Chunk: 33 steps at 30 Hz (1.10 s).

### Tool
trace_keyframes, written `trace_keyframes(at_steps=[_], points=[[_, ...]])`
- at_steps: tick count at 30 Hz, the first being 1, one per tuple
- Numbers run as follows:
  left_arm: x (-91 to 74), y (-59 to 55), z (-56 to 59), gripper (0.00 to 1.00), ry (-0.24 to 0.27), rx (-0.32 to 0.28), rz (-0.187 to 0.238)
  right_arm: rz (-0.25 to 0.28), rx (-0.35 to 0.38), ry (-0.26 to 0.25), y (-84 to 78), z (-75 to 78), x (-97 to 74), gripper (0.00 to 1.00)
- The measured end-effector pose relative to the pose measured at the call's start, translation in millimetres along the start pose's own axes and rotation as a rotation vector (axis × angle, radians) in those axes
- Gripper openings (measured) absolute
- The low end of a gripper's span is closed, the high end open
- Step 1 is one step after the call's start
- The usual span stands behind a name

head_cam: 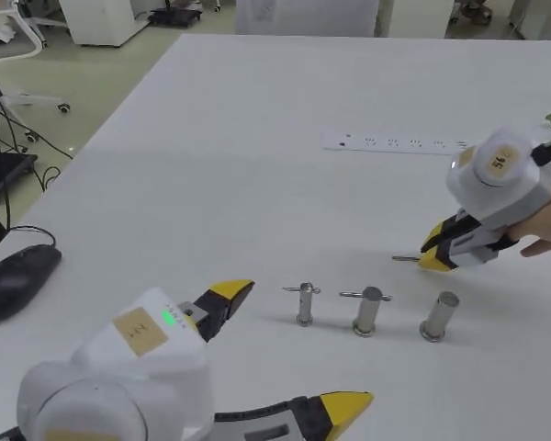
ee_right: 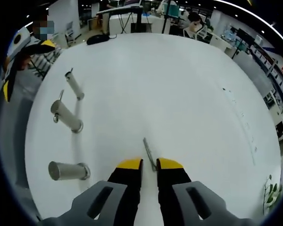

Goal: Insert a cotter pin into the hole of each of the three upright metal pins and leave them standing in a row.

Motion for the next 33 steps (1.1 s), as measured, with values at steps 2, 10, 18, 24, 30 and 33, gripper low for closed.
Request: trace_keyframes(at_steps=[2,10,18,24,30,33], points=[[0.5,-0.5,-0.1,0.81,-0.002,-0.001,-0.001,-0.021,-0.025,-0.002,-0.8,1.6,0.9,0.13],[1.5,-1.8,-0.8,0.80,-0.005,0.001,-0.005,-0.082,-0.083,0.036,-2.9,2.1,5.1,0.11],[0.6,-2.1,-1.9,0.79,-0.008,0.010,-0.010,-0.119,-0.090,0.085,0.0,3.9,6.7,0.08],[-0.5,-1.8,-2.2,0.79,-0.010,0.018,-0.012,-0.139,-0.067,0.111,1.7,6.5,7.6,0.06],[-2.0,-1.8,-3.0,0.78,-0.006,0.017,-0.014,-0.155,-0.074,0.110,1.9,5.1,7.1,0.05],[-2.6,-2.7,-3.6,0.78,-0.003,0.021,-0.019,-0.152,-0.082,0.097,1.8,4.1,6.7,0.04]])
Point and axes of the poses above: the centre of the closed fingertips' face, and the gripper's own axes: x roughly forward along the fingers, z roughly to its right, y roughly out of its top, the point moved 5 cm from there along -x, roughly backward along the fingers, and after that the axes turned 9 degrees about x, right-handed, at the moved point
